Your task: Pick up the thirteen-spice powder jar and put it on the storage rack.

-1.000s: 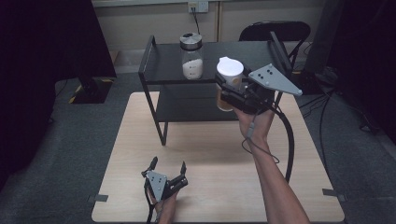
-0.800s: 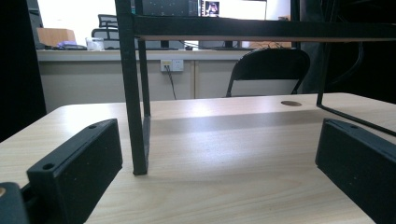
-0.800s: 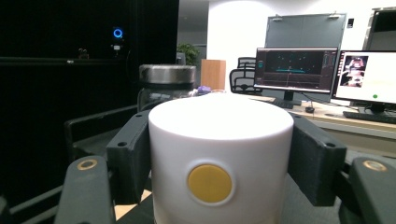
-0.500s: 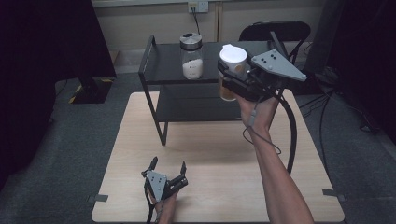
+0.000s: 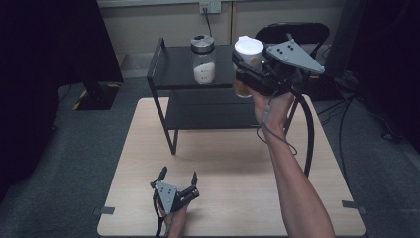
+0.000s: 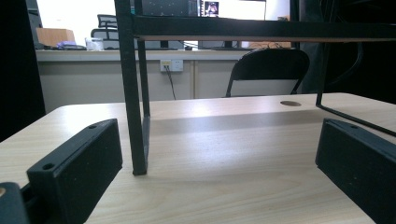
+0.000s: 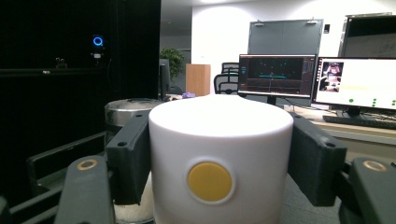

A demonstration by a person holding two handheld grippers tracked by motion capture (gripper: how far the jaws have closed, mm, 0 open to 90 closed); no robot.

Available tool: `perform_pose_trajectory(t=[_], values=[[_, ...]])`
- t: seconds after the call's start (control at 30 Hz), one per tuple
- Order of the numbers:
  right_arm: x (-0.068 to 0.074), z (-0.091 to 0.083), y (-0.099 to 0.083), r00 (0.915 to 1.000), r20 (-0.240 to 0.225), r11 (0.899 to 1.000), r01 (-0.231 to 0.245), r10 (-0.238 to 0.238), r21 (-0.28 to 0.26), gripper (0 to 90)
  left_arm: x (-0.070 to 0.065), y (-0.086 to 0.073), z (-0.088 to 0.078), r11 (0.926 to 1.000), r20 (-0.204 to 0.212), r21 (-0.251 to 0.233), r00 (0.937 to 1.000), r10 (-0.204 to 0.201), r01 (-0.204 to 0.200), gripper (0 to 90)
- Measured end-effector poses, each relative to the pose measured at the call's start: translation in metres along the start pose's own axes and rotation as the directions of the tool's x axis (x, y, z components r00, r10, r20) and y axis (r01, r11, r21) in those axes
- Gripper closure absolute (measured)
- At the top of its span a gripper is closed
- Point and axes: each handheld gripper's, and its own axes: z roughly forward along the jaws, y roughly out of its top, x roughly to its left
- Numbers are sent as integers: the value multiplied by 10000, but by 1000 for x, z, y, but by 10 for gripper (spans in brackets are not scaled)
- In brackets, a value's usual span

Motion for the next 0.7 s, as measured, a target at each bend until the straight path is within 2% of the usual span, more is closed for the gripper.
perform_pose_trajectory(t=[0.33,0.7], values=[[4,9,8,9998,135,9999,135,-135,-2,310,0,0,0,10000,10,-4,10000,-12,12,1],[7,24,4,9988,481,9999,119,-118,-19,310,0,0,0,10000,12,-3,10000,-16,16,2]])
